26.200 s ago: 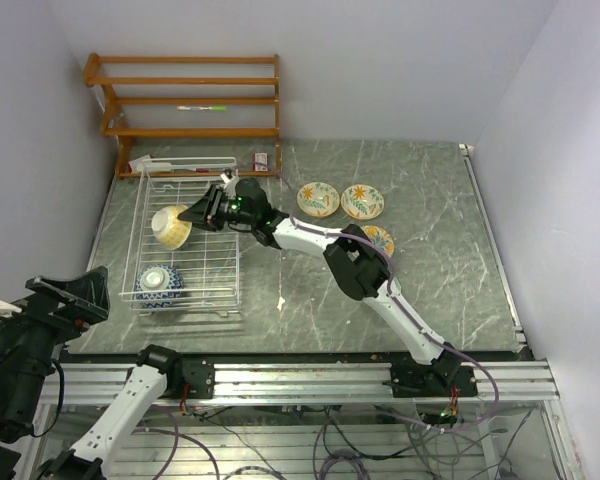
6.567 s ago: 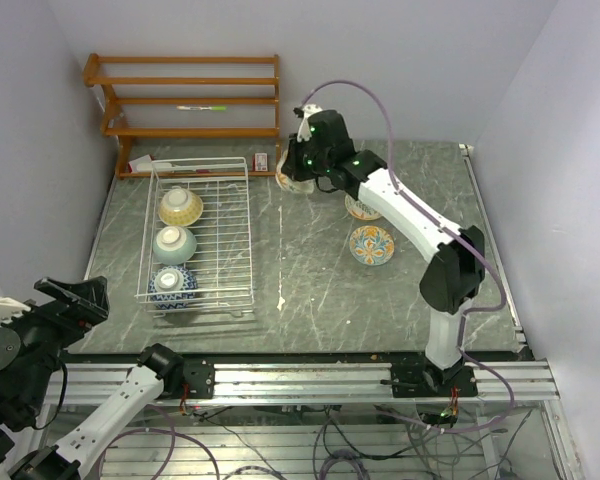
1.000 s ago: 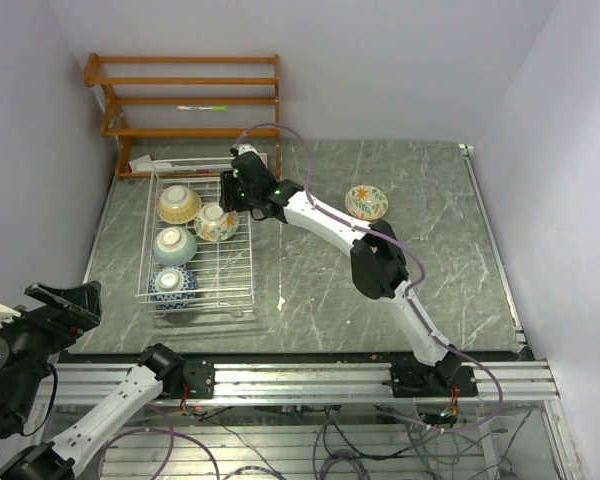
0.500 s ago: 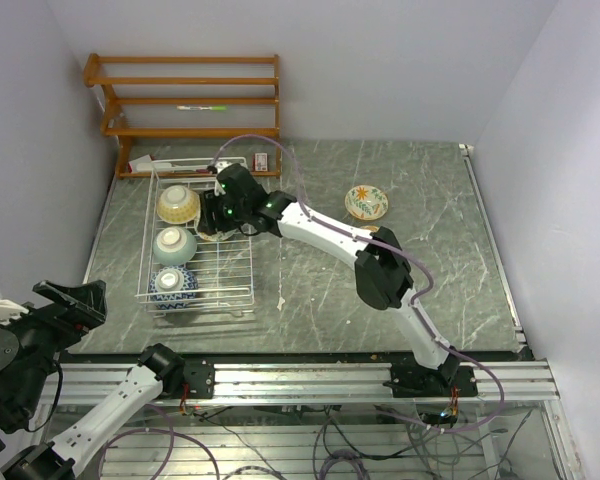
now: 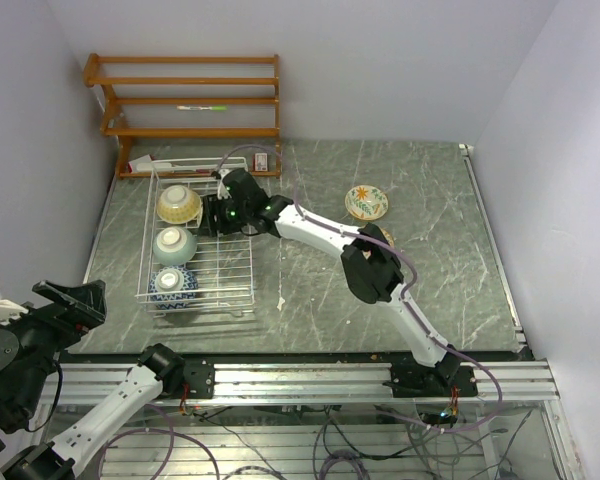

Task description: Load the bowls into the dish rack

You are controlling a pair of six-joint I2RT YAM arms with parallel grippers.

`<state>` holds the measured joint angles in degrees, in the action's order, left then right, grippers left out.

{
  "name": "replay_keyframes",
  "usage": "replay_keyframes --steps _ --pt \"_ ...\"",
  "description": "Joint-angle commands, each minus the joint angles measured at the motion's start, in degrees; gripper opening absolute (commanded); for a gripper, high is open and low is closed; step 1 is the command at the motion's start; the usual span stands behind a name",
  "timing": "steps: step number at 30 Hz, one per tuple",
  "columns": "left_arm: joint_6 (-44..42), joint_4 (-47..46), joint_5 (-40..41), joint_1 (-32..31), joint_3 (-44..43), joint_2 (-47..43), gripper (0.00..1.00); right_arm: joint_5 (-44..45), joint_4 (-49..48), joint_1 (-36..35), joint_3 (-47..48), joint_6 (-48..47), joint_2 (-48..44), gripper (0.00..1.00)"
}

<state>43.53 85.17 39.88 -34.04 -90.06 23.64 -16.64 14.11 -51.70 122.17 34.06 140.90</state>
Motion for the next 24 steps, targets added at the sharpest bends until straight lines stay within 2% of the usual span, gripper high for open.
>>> replay_keyframes --steps 1,17,20,24 --pt "-0.1 -0.79 1.68 -0.58 -0.29 0.25 0.99 1.37 -2.07 2.23 1.98 -0.2 1.78 0.51" --pt "0.03 -1.31 2.44 -1.22 1.31 0.58 0.99 6.22 -4.46 6.49 9.46 -4.73 8.45 0.53" --pt "0.13 -1.57 2.73 -1.4 1.7 0.38 0.99 4.42 -4.19 6.43 8.9 -4.87 6.8 0.53" --pt "0.5 -1.82 3.18 -1.7 2.14 -0.11 0.99 1.23 -6.18 5.9 2.61 -5.43 -0.06 0.53"
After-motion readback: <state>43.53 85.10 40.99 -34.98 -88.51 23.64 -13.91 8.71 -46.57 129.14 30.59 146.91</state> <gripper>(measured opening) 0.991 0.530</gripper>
